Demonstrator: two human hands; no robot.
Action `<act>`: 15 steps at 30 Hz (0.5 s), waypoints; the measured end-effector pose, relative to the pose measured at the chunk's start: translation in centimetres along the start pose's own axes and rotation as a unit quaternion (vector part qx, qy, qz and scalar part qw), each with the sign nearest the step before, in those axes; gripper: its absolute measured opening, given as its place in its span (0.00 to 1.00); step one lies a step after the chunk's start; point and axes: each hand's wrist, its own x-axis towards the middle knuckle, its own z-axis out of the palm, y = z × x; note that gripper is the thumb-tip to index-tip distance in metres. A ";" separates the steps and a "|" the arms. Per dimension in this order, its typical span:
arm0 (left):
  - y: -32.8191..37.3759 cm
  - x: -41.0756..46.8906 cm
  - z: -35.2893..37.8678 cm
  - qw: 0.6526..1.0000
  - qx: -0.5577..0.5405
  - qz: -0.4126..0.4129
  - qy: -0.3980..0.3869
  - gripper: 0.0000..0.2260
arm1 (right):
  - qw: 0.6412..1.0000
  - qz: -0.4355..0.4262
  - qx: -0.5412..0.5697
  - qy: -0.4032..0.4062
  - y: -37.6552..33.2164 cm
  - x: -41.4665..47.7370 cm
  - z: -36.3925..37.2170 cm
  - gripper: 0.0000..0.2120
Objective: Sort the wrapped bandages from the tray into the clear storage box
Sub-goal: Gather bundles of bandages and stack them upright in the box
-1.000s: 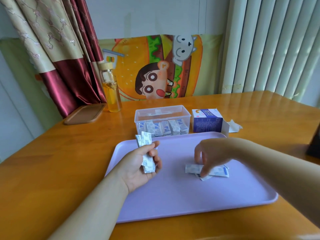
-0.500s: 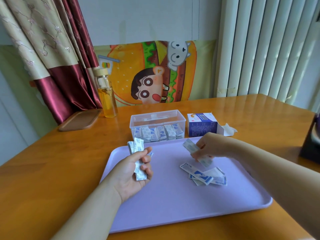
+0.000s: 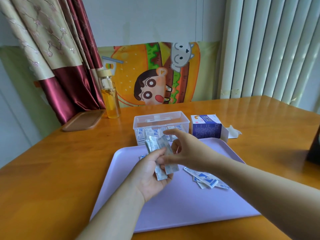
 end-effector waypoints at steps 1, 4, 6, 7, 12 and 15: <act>0.0 0.0 -0.1 1.000 0.002 0.000 0.004 0.05 | 1.000 -0.016 -0.025 -0.001 0.1 -0.2 -0.1 0.42; 0.2 -0.2 -0.2 1.000 -0.007 -0.004 0.007 0.09 | 0.993 -0.057 -0.093 -0.034 0.2 -0.6 -0.5 0.46; 0.3 -0.2 -0.3 1.000 -0.013 -0.008 0.002 0.09 | 0.992 -0.063 -0.099 -0.048 0.2 -0.6 -0.4 0.42; 0.4 -0.2 -0.3 1.000 -0.014 -0.009 -0.004 0.07 | 0.994 -0.061 -0.083 -0.044 0.2 -0.5 -0.2 0.38; 0.4 0.1 -0.4 1.000 0.010 -0.007 -0.007 0.02 | 0.998 -0.060 -0.012 0.008 0.4 0.0 0.5 0.23; 0.6 0.3 -0.5 1.000 0.024 -0.006 -0.008 0.04 | 0.996 -0.081 -0.042 -0.005 0.1 -0.4 0.9 0.30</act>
